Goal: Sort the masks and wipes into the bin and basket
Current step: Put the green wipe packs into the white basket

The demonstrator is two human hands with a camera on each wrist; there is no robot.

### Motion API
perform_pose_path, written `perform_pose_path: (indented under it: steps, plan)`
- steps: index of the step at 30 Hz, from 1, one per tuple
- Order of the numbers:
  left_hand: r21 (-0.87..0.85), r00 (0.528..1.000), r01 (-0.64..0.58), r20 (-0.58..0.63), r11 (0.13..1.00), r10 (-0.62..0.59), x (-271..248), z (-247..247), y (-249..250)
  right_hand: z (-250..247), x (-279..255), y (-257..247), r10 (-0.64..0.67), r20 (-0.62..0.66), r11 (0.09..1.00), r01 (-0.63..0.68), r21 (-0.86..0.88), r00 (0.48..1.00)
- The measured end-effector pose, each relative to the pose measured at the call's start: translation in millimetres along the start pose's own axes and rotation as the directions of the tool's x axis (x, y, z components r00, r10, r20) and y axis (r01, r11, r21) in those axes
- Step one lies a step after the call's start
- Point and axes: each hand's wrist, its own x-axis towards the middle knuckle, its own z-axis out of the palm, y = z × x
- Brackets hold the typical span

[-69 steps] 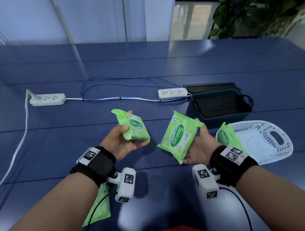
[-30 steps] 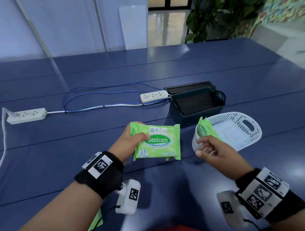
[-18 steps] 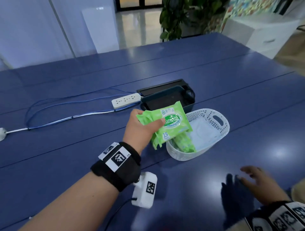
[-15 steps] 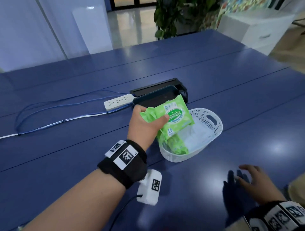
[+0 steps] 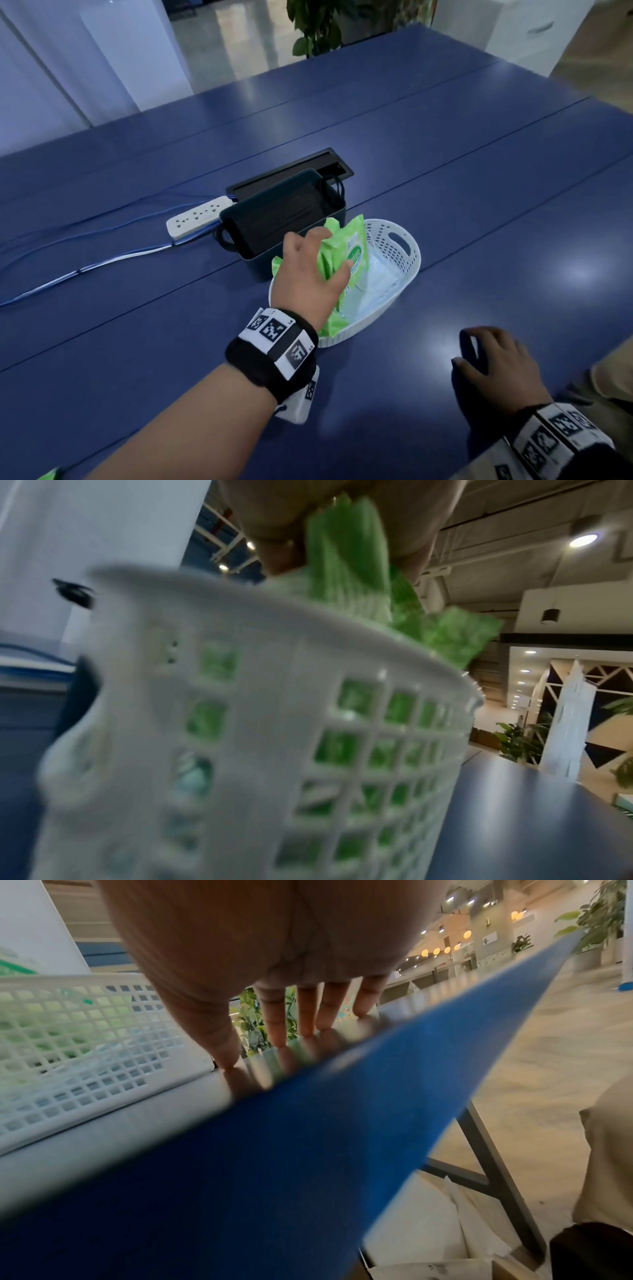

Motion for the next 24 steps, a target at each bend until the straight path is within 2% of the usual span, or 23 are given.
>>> perform_pose_path:
  steps: [2, 4, 8, 11, 15, 19, 21, 24]
  plan:
    - [0.048, 0.998, -0.069, 0.01, 0.996, 0.068, 3, 3, 4, 1, 0, 0, 0.005, -0.007, 1.0, -0.005, 0.001, 1.0]
    - [0.107, 0.993, -0.107, 0.07, 0.989, 0.099, 4, 7, 4, 1, 0, 1, 0.01, -0.006, 1.0, -0.01, -0.002, 1.0]
    - [0.362, 0.951, -0.171, 0.305, 0.916, 0.057, -4, 12, 4, 3, -2, 1, 0.009, -0.02, 1.0, -0.009, -0.005, 1.0]
    - [0.47, 0.905, -0.213, 0.425, 0.856, -0.008, -2, 9, 12, 6, -4, 2, 0.007, -0.033, 1.0, -0.006, 0.008, 0.999]
    - [0.439, 0.838, -0.278, 0.546, 0.855, -0.008, 16, -3, 19, 5, -4, 6, -0.018, 0.006, 1.0, 0.018, -0.018, 1.0]
    - [0.36, 0.721, -0.311, 0.692, 0.879, -0.028, 33, -22, 14, 1, -12, 22, -0.129, 0.006, 0.991, 0.129, 0.017, 0.992]
    - [0.4, 0.682, -0.455, 0.731, 0.796, 0.021, 35, -25, 10, 3, -20, 31, -0.16, -0.025, 0.987, 0.16, 0.016, 0.987]
    - [0.551, 0.641, -0.694, 0.766, 0.463, 0.05, 37, -13, 6, 10, -26, 37, -0.184, -0.052, 0.983, 0.184, -0.015, 0.981]
